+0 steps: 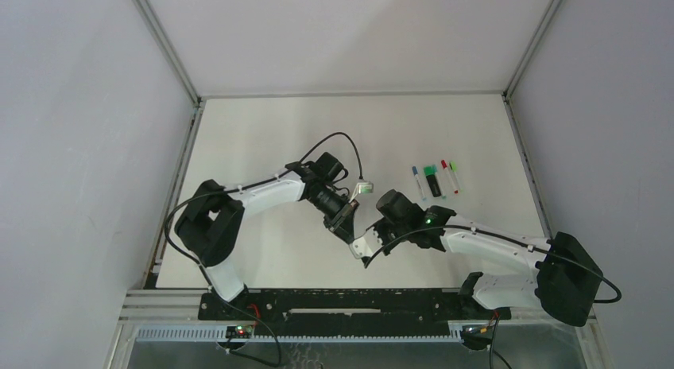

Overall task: Insert the pens into the pen caps
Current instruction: Insert the pen cap onto the pen, then press the pen cap onto the pen.

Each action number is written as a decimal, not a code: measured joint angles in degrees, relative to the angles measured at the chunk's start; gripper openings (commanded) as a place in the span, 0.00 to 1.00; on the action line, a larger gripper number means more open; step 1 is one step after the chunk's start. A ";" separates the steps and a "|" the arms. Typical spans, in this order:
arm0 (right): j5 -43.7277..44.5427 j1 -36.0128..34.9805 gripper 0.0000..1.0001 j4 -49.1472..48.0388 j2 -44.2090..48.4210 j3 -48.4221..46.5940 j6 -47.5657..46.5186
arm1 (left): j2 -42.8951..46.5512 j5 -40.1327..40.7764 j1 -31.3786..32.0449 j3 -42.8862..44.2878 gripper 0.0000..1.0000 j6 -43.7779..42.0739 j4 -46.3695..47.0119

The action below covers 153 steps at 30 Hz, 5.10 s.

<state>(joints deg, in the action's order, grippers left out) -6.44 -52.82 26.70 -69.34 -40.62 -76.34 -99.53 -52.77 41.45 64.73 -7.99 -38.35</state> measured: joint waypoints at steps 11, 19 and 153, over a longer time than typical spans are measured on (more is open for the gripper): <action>0.46 -0.98 0.00 -0.87 -0.07 0.00 0.22 | -0.90 -0.02 0.66 0.96 0.00 0.02 0.02; 1.05 -1.99 0.00 -0.87 -0.33 0.00 0.28 | -0.98 -0.04 0.72 1.40 0.00 0.07 0.04; -78.23 34.45 0.00 15.74 5.16 -14.21 32.68 | 15.54 1.07 5.44 -20.44 0.00 44.30 116.37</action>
<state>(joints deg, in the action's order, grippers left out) -84.66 -18.37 42.44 -64.18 -54.83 -43.66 -83.99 -51.70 46.89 44.29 36.32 78.02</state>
